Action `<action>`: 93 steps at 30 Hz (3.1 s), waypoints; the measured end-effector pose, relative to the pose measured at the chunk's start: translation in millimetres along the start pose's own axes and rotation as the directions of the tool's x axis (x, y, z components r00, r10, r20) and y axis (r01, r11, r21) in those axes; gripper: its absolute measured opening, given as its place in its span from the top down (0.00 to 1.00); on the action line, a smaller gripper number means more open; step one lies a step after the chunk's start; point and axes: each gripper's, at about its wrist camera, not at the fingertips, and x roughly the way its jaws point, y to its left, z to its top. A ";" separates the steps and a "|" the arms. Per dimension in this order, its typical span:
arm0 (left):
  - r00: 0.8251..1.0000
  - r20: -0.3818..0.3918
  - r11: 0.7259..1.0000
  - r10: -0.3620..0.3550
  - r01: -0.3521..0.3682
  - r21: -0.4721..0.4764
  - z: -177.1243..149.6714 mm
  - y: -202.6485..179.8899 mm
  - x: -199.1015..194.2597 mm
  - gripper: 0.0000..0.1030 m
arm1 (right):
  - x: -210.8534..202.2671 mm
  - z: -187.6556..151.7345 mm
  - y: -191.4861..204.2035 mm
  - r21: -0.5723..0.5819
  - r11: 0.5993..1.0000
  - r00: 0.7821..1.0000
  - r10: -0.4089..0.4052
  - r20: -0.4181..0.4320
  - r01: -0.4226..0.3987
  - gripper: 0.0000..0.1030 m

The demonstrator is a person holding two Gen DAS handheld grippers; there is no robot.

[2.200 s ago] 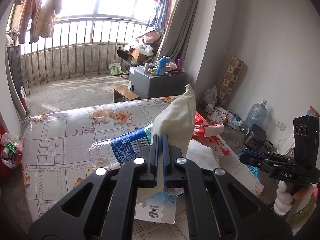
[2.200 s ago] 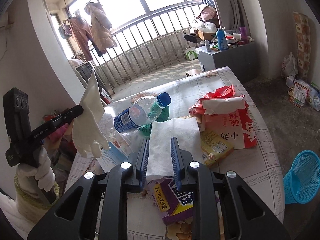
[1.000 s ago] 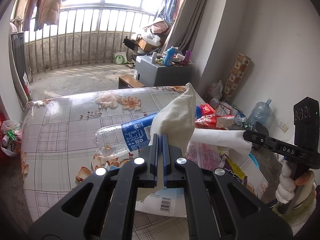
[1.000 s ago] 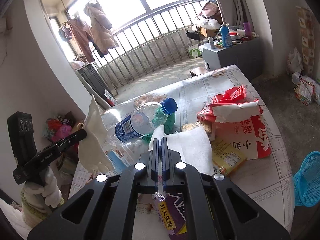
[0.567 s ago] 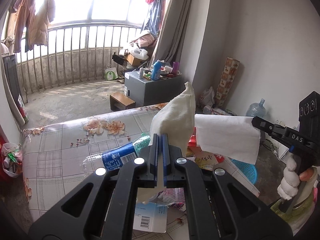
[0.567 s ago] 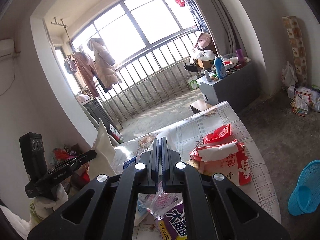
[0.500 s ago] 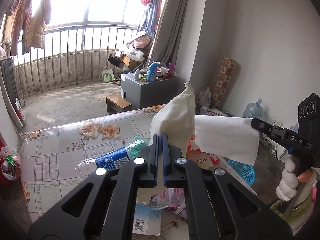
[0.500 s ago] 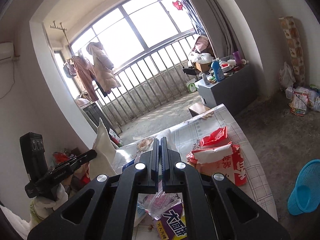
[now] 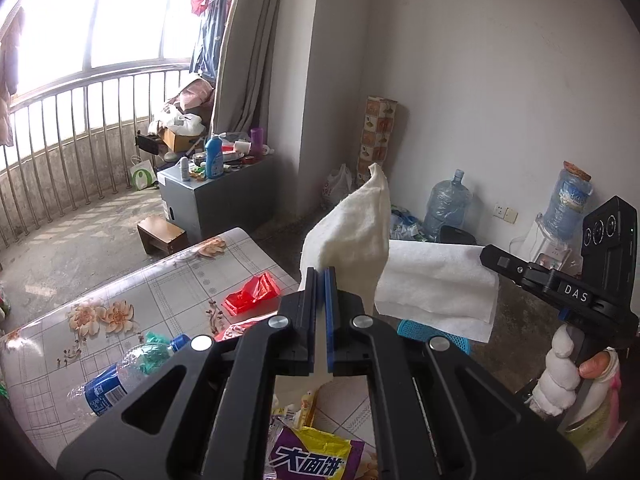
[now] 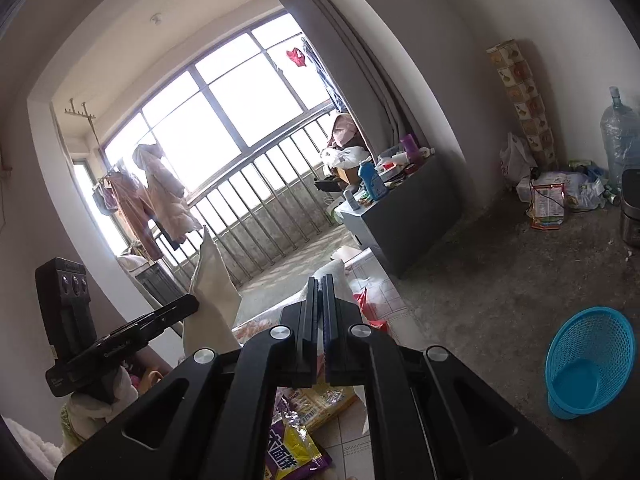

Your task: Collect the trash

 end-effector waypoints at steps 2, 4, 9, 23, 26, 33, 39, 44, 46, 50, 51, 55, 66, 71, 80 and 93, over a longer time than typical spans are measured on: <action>0.999 -0.020 0.999 -0.049 0.050 0.018 8.1 -17.9 19.6 0.98 | -10.5 3.3 -16.3 0.017 0.999 0.999 -0.038 0.019 0.038 0.98; 0.994 -0.045 0.994 -0.101 0.102 0.034 15.6 -38.2 41.8 0.98 | -20.3 4.8 -32.8 0.034 0.996 0.996 -0.079 0.036 0.078 0.98; 0.958 -0.153 0.968 -0.242 0.249 0.032 28.6 -88.0 110.5 0.98 | -43.3 11.4 -78.9 0.079 0.978 0.978 -0.199 0.061 0.194 0.98; 0.808 -0.462 0.916 -0.366 0.401 -0.024 -23.0 -203.8 308.5 0.98 | -38.3 -18.1 -232.8 0.259 0.847 0.884 -0.462 -0.073 0.464 0.98; 0.782 -0.507 0.913 -0.362 0.408 -0.023 -41.7 -223.7 345.0 0.98 | -28.3 -31.5 -271.4 0.314 0.808 0.865 -0.487 -0.120 0.498 0.98; 0.752 -0.567 0.912 -0.336 0.410 0.003 -72.1 -270.7 417.2 0.98 | 0.9 -57.6 -355.9 0.413 0.713 0.822 -0.527 -0.219 0.567 0.98; 0.750 -0.589 0.925 -0.302 0.379 0.009 -78.9 -280.6 441.0 0.75 | 30.2 -81.7 -416.7 0.452 0.622 0.769 -0.505 -0.393 0.640 0.52; 0.779 -0.568 0.938 -0.265 0.344 0.033 -65.8 -263.9 429.9 0.60 | 24.3 -99.1 -422.1 0.480 0.615 0.781 -0.490 -0.388 0.625 0.52; 0.790 -0.556 0.941 -0.259 0.335 0.038 -56.6 -254.0 419.7 0.57 | 20.5 -101.8 -417.2 0.486 0.627 0.793 -0.482 -0.373 0.609 0.52; 0.818 -0.513 0.943 -0.261 0.329 0.046 -26.1 -227.9 383.9 0.52 | 29.9 -106.4 -401.8 0.427 0.693 0.811 -0.448 -0.377 0.581 0.52; 0.828 -0.498 0.944 -0.258 0.326 0.053 -17.1 -219.8 371.7 0.50 | 37.2 -108.8 -398.1 0.406 0.710 0.812 -0.435 -0.391 0.576 0.52; 0.875 -0.425 0.952 -0.231 0.293 0.086 17.4 -177.2 310.6 0.34 | 80.5 -129.2 -392.2 0.337 0.756 0.793 -0.375 -0.480 0.562 0.52; 0.969 -0.247 0.998 0.020 -0.003 0.068 31.2 -27.8 128.7 0.19 | 161.8 -197.7 -419.5 0.240 0.751 0.657 -0.320 -0.682 0.615 0.70; 0.969 -0.233 0.987 0.078 -0.107 -0.118 0.7 24.9 84.9 0.19 | 162.2 -205.3 -422.7 0.265 0.750 0.668 -0.299 -0.681 0.606 0.81; 0.968 -0.221 0.971 0.119 -0.160 -0.176 -22.6 48.8 54.8 0.19 | 143.9 -196.5 -424.7 0.349 0.727 0.722 -0.284 -0.630 0.591 0.94; 0.971 -0.215 0.976 0.109 -0.145 -0.162 -29.4 37.1 57.5 0.19 | 100.0 -147.0 -451.4 0.414 0.635 0.747 -0.444 -0.495 0.652 0.94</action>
